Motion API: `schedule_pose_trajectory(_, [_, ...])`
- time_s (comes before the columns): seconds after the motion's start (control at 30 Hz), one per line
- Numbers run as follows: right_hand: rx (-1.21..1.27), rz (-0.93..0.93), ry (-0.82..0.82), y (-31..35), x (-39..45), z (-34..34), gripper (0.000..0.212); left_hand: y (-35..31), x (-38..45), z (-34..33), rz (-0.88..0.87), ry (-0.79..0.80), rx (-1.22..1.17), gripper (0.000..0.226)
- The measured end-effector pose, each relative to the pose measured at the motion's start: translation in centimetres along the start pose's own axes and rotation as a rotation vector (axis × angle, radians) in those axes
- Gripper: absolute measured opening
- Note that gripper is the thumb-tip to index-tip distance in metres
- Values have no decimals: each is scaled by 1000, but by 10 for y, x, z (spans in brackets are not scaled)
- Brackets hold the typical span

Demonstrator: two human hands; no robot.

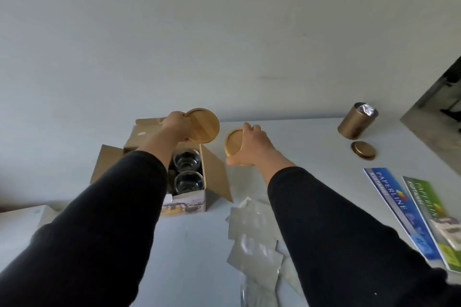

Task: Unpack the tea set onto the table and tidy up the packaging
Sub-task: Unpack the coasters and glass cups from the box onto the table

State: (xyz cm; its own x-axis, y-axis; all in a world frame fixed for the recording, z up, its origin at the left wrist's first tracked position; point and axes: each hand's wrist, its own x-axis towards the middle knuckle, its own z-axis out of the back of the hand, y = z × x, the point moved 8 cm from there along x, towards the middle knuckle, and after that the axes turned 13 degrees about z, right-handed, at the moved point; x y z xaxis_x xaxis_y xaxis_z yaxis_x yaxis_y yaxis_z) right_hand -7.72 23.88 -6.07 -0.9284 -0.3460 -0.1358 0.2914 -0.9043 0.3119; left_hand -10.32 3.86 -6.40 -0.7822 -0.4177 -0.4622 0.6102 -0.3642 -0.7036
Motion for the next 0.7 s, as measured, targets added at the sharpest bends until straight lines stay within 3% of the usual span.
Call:
schedule_pose_trajectory(0.23, [13, -137, -15, -115, 14, 24, 110, -37, 20, -108, 88, 70, -109, 20])
schedule_pose_trajectory(0.3, [24, -152, -2, -153, 29, 23, 107, -44, 38, -143, 107, 65, -99, 26])
schedule_pose_trajectory(0.53, [27, -159, 77, -270, 94, -5, 105, -65, 90, -256, 114, 5, 78, 36])
schedule_pose_trajectory(0.7, [40, -136, 121, -314, 137, -26, 103, -73, 119, -296, 113, -15, 159, 27])
